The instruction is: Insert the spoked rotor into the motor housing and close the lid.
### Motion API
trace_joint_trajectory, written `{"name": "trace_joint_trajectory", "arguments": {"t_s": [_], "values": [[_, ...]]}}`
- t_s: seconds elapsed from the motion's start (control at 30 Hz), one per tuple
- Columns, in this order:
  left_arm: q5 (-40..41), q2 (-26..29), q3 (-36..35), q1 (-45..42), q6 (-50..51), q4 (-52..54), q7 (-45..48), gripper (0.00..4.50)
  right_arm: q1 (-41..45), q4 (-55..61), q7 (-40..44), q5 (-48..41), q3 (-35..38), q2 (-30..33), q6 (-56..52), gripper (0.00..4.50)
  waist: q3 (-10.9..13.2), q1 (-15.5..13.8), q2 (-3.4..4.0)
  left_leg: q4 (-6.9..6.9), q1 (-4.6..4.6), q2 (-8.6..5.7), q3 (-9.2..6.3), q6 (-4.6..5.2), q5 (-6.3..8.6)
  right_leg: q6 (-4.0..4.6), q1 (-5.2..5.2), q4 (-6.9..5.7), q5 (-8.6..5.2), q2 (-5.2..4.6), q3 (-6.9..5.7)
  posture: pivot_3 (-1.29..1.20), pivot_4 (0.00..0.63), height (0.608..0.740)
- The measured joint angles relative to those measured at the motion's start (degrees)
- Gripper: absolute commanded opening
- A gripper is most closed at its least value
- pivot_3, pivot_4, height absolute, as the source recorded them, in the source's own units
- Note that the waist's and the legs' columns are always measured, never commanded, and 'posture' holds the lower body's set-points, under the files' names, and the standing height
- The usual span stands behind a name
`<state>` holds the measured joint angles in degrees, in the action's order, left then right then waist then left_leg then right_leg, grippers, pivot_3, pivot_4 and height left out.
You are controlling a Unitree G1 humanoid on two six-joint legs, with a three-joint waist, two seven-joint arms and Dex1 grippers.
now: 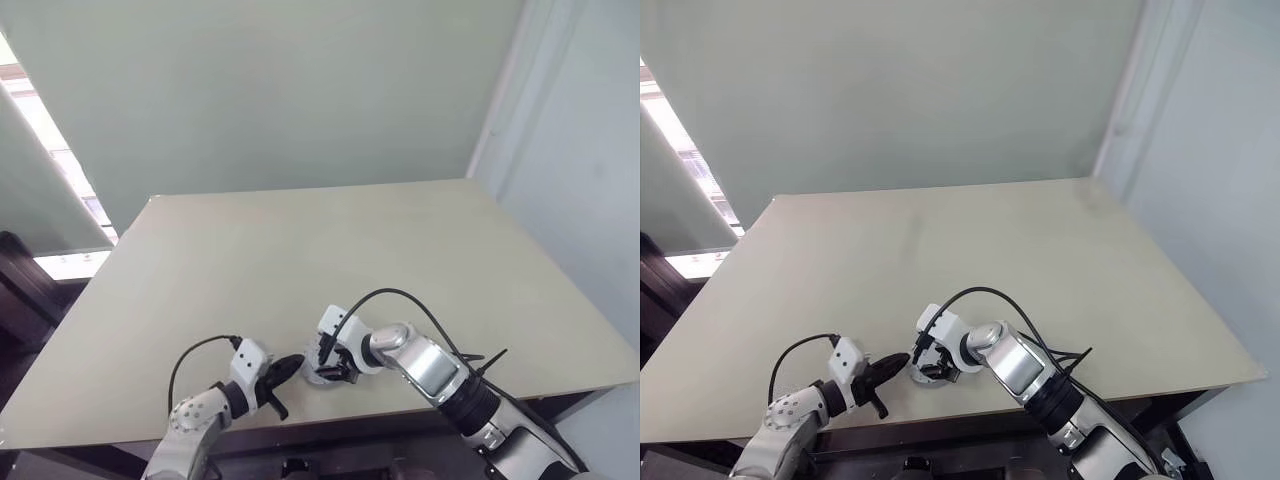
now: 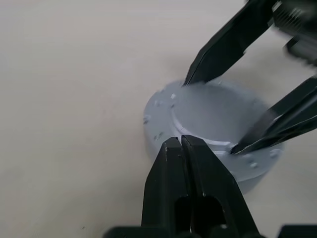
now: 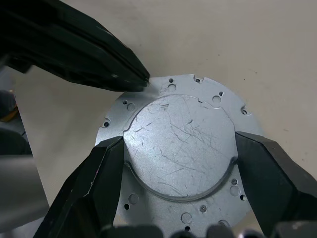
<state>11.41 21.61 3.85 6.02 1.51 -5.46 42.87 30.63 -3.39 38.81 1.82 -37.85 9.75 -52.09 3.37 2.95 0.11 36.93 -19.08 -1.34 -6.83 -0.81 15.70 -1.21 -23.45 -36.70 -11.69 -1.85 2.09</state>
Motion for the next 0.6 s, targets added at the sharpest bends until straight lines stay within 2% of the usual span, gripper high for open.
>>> {"name": "trace_joint_trajectory", "arguments": {"t_s": [0.4, 0.47, 0.53, 0.6], "values": [[-2.21, -0.65, 2.57, -4.37, 0.37, -4.03, -0.48, 0.00, -0.38, -0.10, -0.11, 0.01, 0.26, 0.20, -0.01, 3.22, -0.30, -0.12, 0.35, 0.02, 0.07, -0.07, -0.04, 0.00, 0.00, -0.04, 0.04, 0.01, -0.03, -0.04, -0.01, 0.00, 0.000, 0.740], [-2.21, -0.65, 2.62, -4.38, 0.42, -4.04, -0.44, 0.00, -0.38, -0.02, -0.09, 0.06, 0.20, 0.35, -0.02, 3.96, -0.33, -0.12, 0.40, 0.01, 0.07, -0.09, -0.05, 0.00, 0.00, -0.07, 0.04, 0.01, -0.05, -0.05, -0.01, 0.00, 0.000, 0.740], [-2.22, -0.64, 2.69, -4.41, 0.39, -4.07, -0.35, 0.00, -0.36, 0.27, -0.09, 0.19, 0.04, 0.74, -0.02, 4.47, -0.36, -0.13, 0.40, 0.01, 0.06, -0.10, -0.06, 0.00, 0.00, -0.09, 0.05, 0.02, -0.06, -0.07, -0.01, 0.00, 0.000, 0.740], [-2.22, -0.59, 2.71, -4.41, 0.30, -4.11, -0.24, 0.00, -0.35, 0.47, 0.05, 0.17, 0.13, 1.11, -0.02, 4.47, -0.38, -0.13, 0.40, 0.00, 0.06, -0.11, -0.06, 0.00, 0.01, -0.11, 0.04, 0.03, -0.07, -0.08, -0.01, 0.00, 0.000, 0.740]]}}
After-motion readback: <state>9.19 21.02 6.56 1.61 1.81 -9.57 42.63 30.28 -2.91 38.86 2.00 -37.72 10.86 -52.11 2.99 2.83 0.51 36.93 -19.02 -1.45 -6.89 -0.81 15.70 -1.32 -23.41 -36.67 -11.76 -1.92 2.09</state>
